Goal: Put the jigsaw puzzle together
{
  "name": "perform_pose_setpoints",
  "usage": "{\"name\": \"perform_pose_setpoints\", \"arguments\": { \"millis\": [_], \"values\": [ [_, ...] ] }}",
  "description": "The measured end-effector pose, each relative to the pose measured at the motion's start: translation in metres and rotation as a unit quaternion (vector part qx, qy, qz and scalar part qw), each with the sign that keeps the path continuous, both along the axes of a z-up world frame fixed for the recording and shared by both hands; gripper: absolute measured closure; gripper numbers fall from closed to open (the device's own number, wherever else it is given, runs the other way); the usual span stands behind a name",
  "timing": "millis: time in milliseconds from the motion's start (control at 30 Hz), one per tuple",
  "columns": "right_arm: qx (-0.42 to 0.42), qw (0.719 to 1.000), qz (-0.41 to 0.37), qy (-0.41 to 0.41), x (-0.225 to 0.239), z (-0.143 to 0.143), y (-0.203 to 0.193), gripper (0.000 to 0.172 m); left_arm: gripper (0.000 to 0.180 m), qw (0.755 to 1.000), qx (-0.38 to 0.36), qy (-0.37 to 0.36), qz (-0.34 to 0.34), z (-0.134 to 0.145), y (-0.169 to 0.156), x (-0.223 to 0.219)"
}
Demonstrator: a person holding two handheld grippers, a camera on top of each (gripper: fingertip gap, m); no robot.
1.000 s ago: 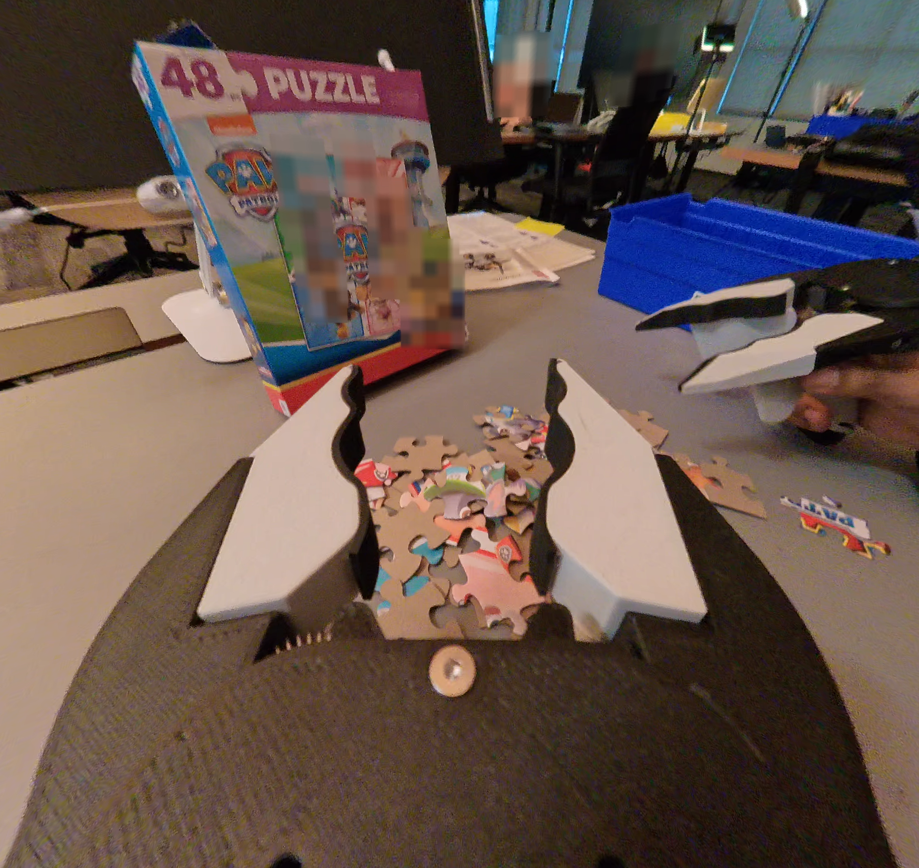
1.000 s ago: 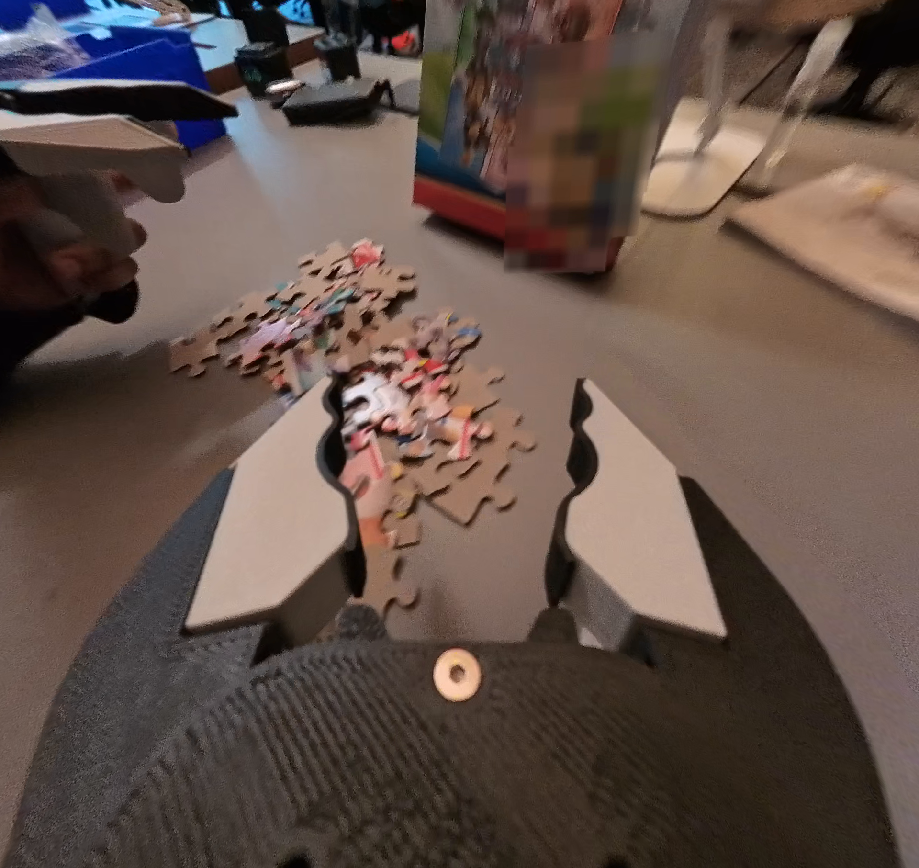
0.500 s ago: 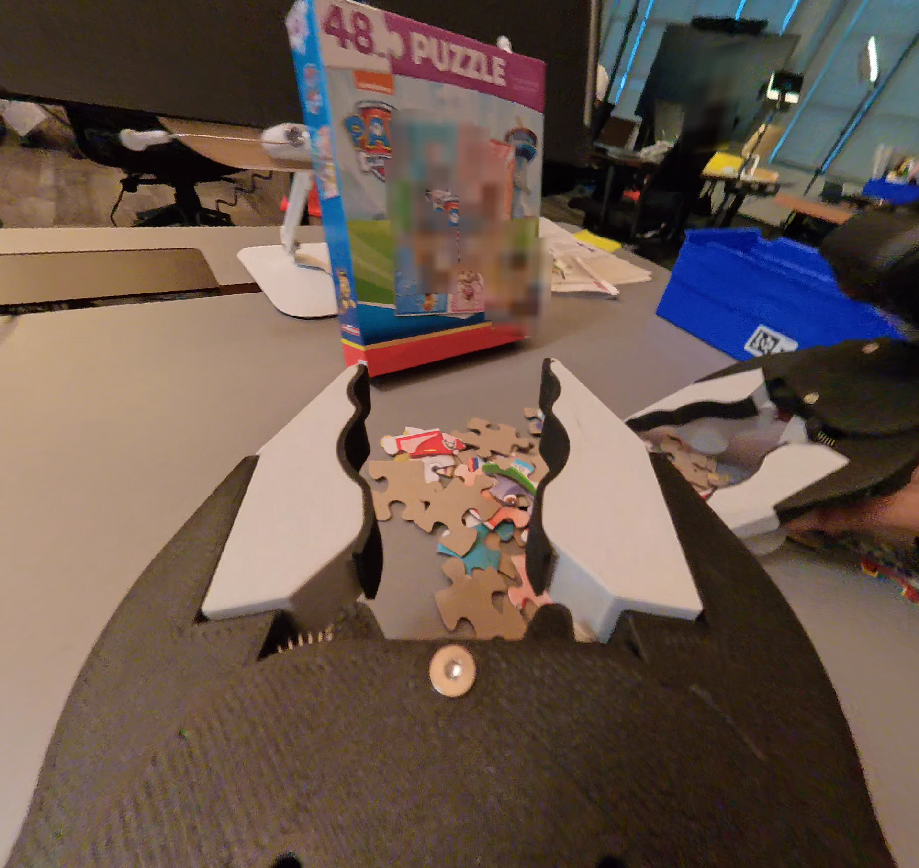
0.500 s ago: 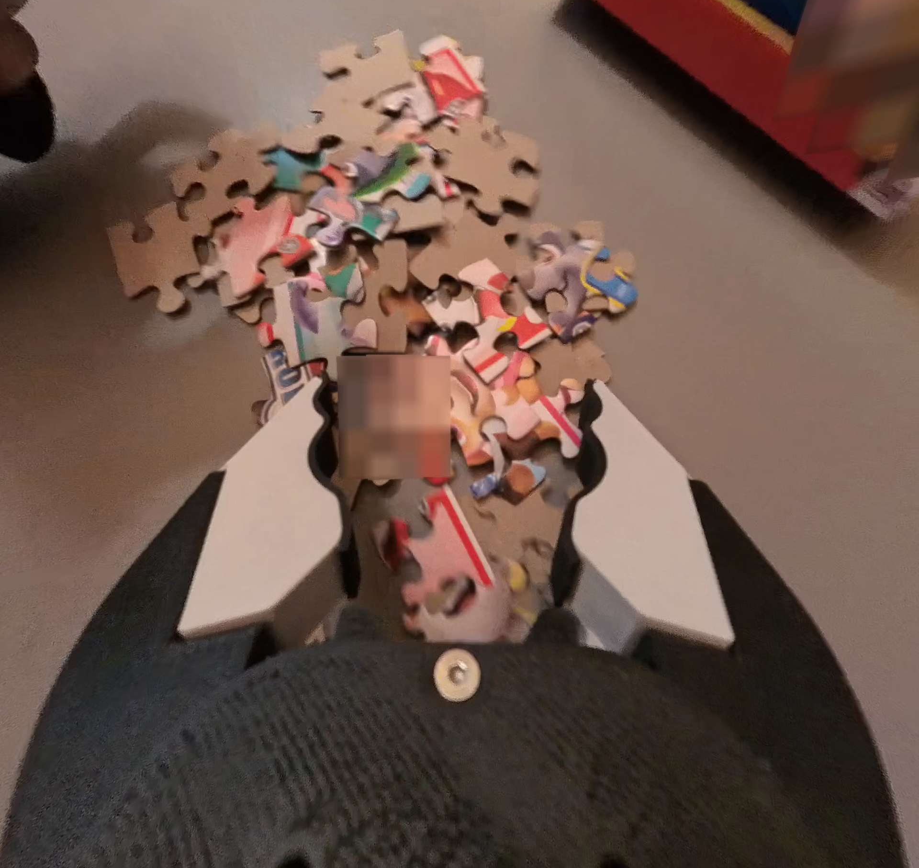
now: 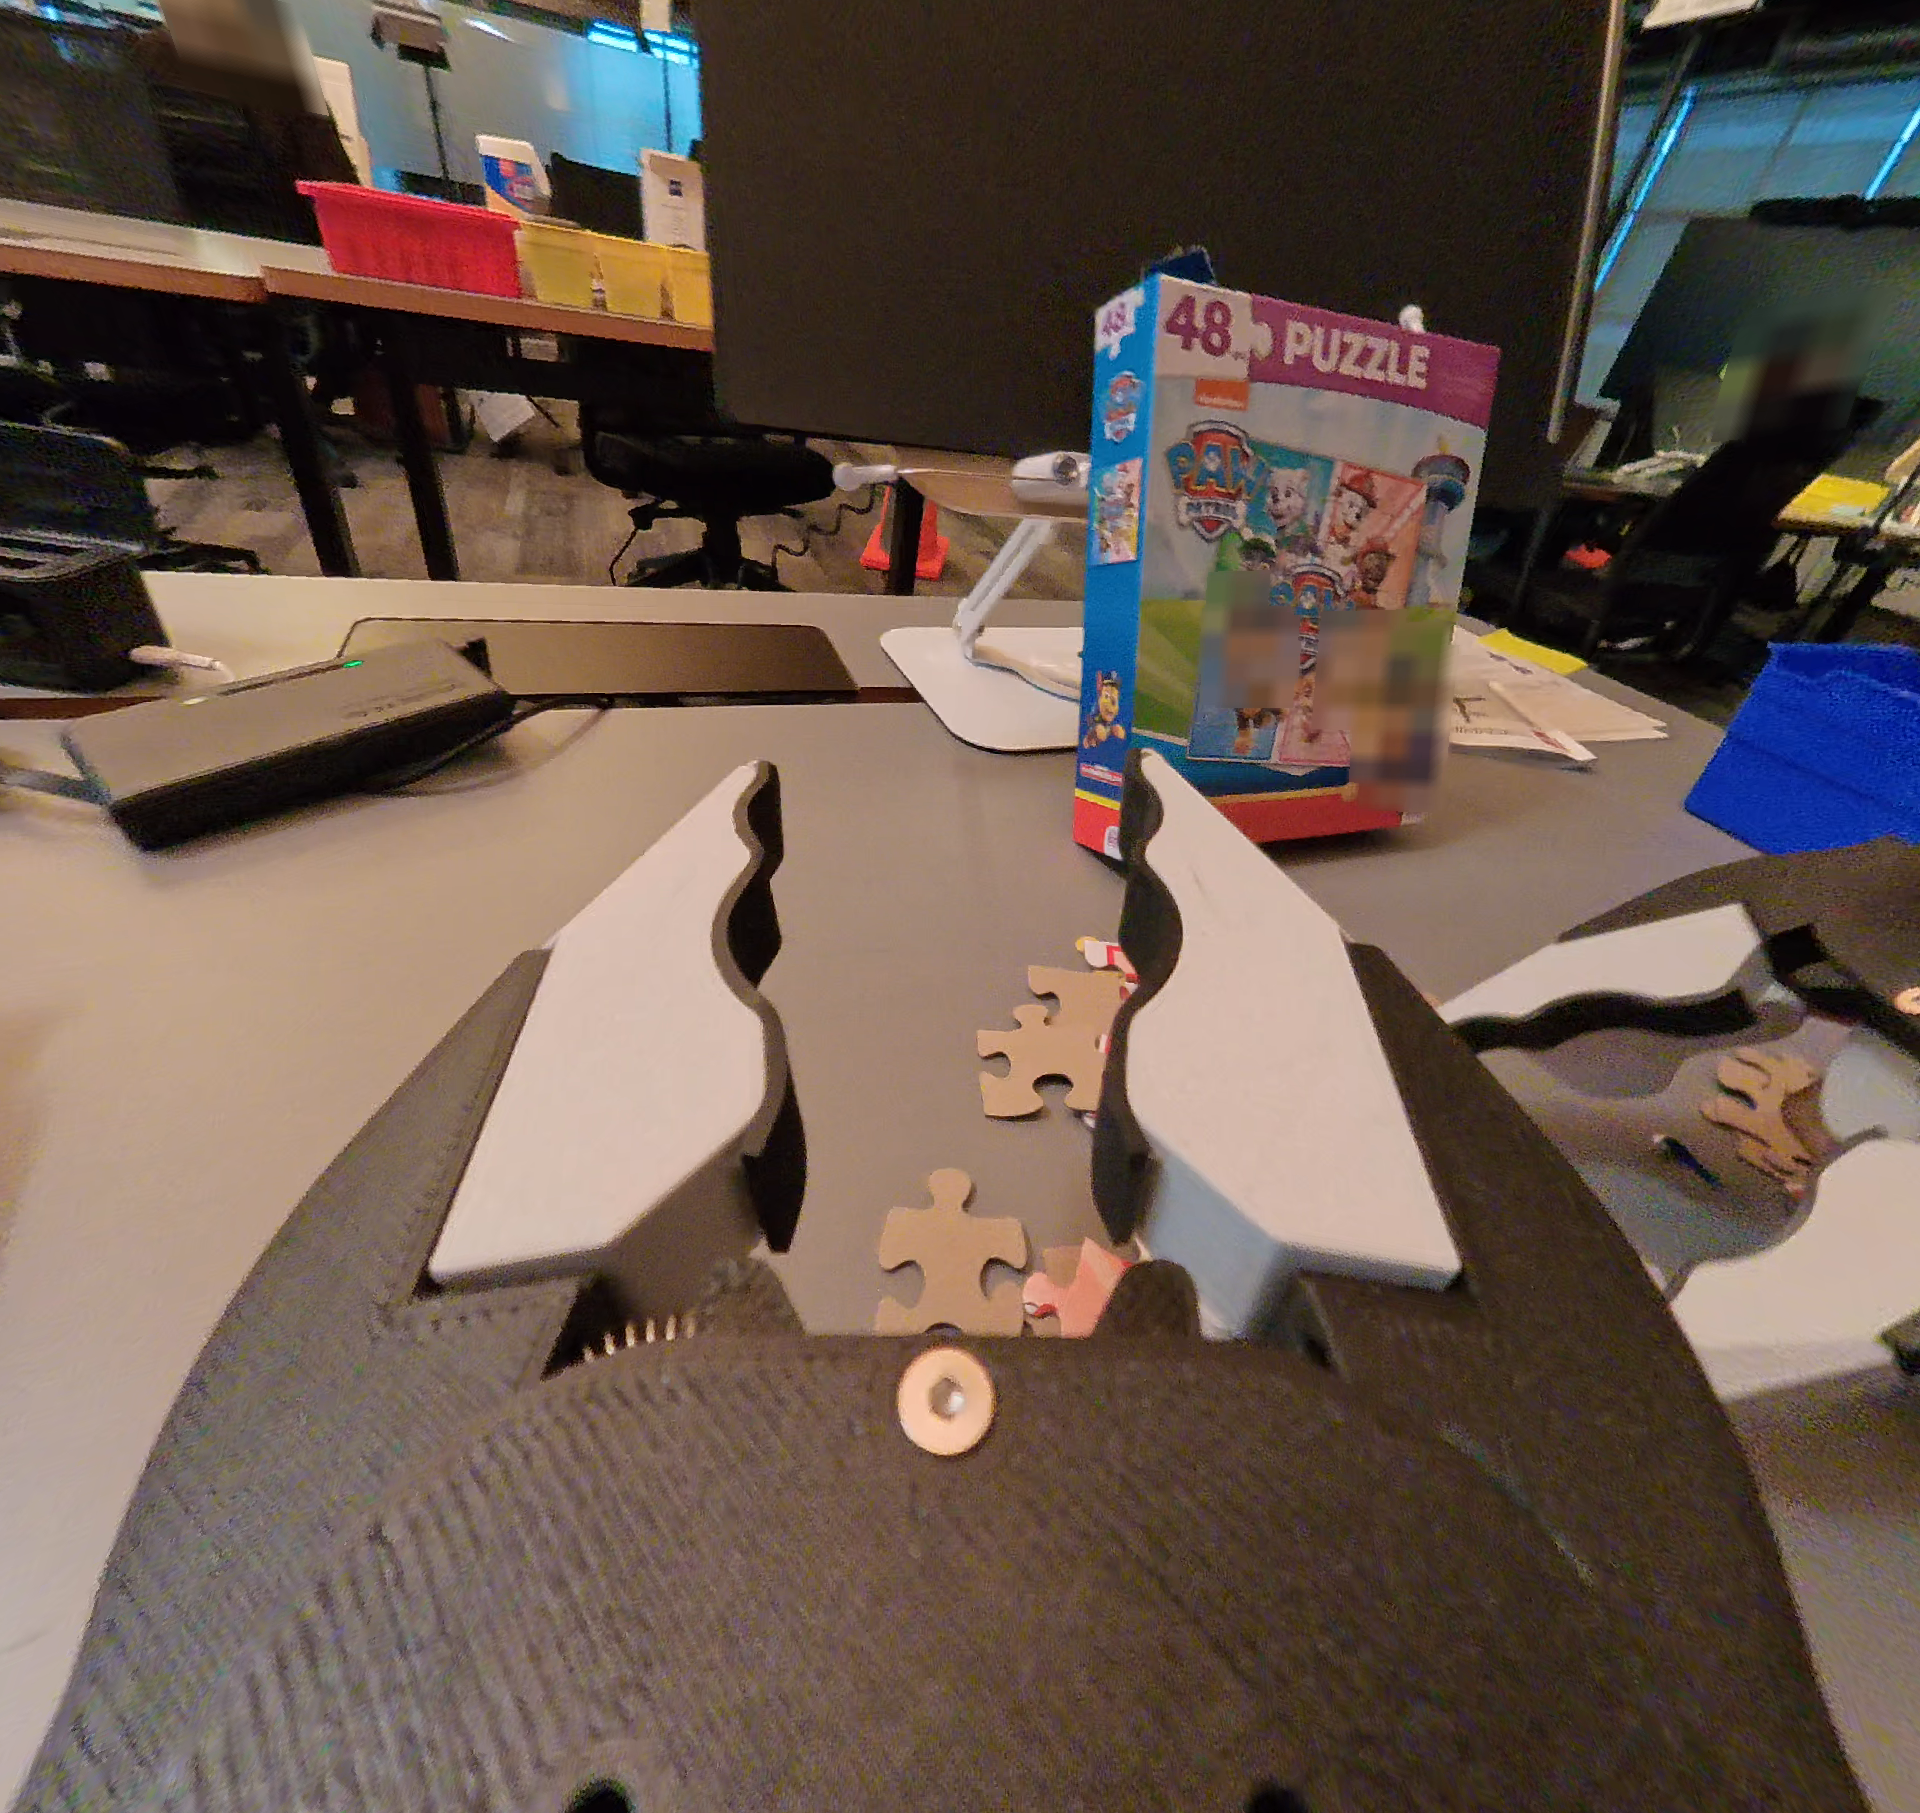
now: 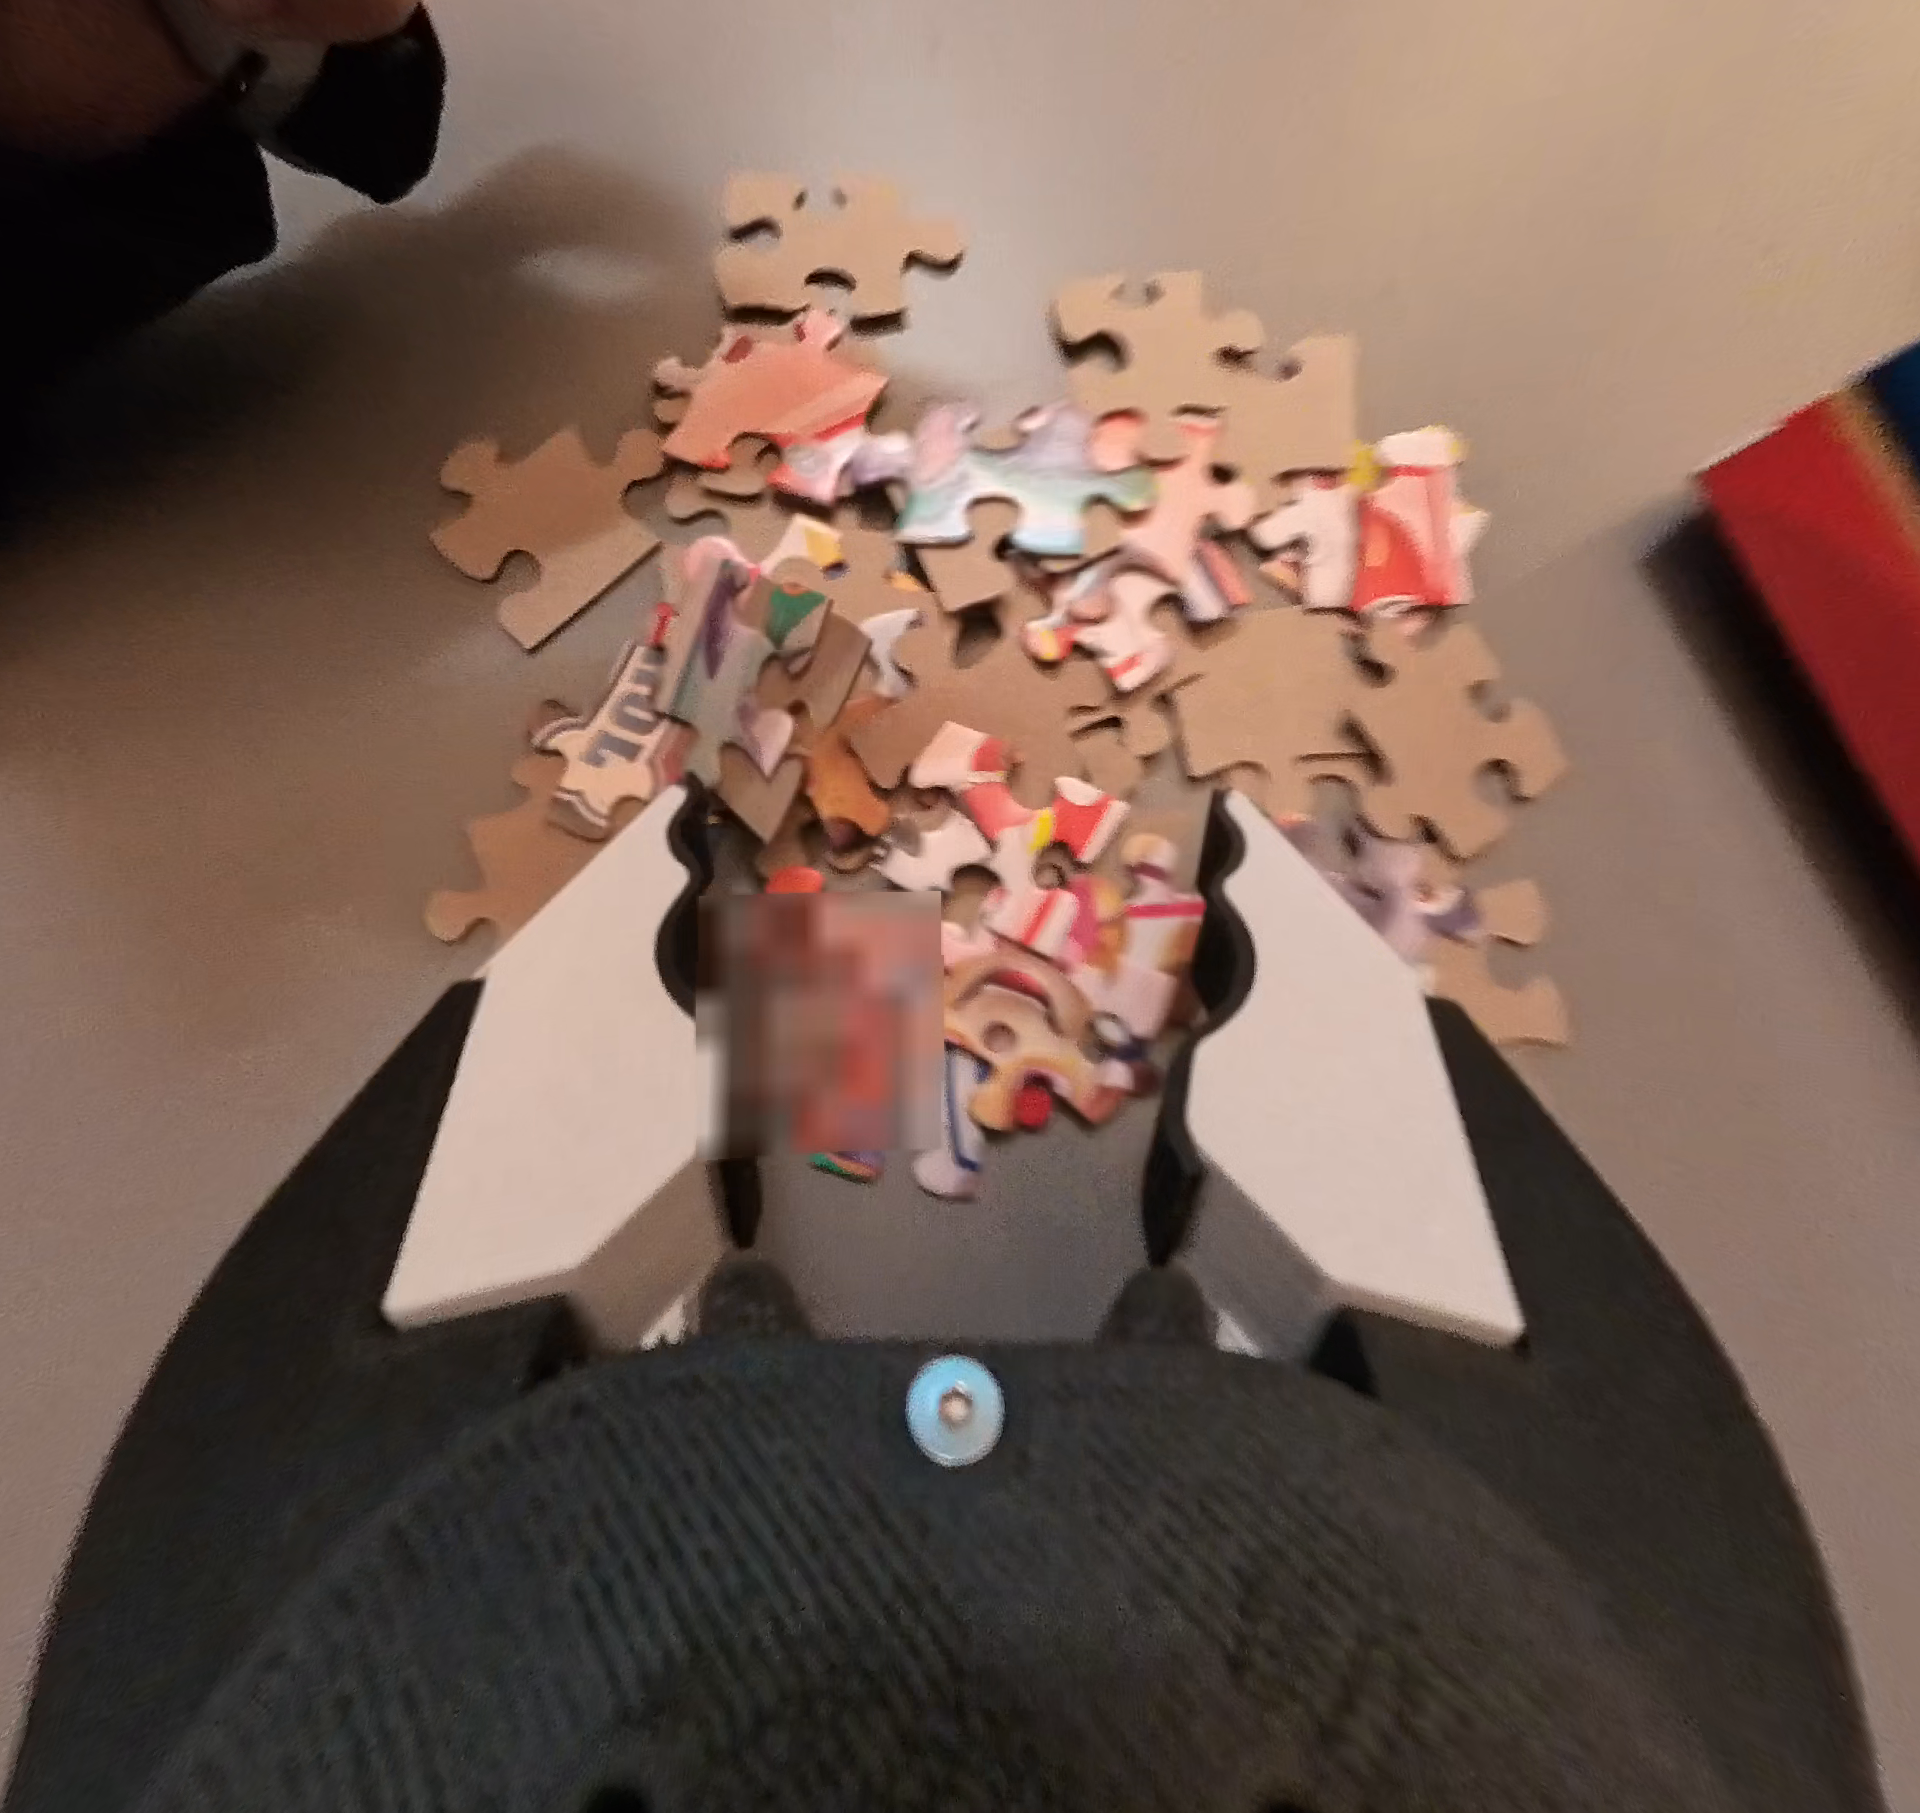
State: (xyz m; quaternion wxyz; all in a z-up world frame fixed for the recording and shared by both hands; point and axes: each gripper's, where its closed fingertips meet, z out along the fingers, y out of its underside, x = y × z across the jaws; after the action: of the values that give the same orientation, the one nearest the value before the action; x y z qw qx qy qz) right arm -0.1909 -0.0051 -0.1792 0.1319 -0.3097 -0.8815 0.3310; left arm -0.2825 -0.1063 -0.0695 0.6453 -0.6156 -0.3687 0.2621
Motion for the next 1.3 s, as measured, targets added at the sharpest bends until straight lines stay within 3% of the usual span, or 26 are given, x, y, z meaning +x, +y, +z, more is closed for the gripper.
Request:
{"name": "perform_pose_setpoints", "arguments": {
  "millis": [67,167,267,367,467,633,1100,1200,1300],
  "values": [
    [-0.012,0.998,-0.004,0.056,-0.009,0.019,0.022,0.089,0.116,1.000,0.021,-0.004,0.002,0.003,-0.008,-0.001],
    [0.005,0.995,0.000,0.097,-0.021,0.029,0.065,0.091,0.116,0.999,0.044,-0.008,-0.005,0.007,-0.010,-0.001],
    [0.024,0.998,0.025,0.049,-0.026,0.012,0.097,0.089,0.115,0.999,0.039,-0.006,-0.014,0.007,-0.006,0.000],
    [-0.016,0.999,0.042,-0.001,-0.029,0.003,0.112,0.091,0.115,0.999,0.028,0.002,-0.015,0.008,-0.003,0.002],
    [-0.046,0.997,0.058,-0.012,-0.036,-0.002,0.114,0.114,0.115,0.999,0.028,0.006,-0.014,0.010,-0.003,0.002],
    [-0.035,0.996,0.084,0.008,-0.046,-0.011,0.088,0.140,0.116,0.999,0.044,0.005,-0.014,0.014,-0.006,0.001],
    [-0.032,0.983,0.178,0.007,-0.065,-0.011,-0.048,0.135,0.117,0.998,0.056,0.014,-0.002,0.019,-0.016,-0.001],
    [-0.037,0.985,0.165,0.023,-0.069,0.000,-0.048,0.122,0.118,0.998,0.061,0.015,0.002,0.021,-0.021,-0.002],
    [-0.042,0.991,0.114,0.049,-0.086,0.012,-0.019,0.121,0.118,0.997,0.072,0.016,0.008,0.023,-0.029,-0.004]
  ]
}}
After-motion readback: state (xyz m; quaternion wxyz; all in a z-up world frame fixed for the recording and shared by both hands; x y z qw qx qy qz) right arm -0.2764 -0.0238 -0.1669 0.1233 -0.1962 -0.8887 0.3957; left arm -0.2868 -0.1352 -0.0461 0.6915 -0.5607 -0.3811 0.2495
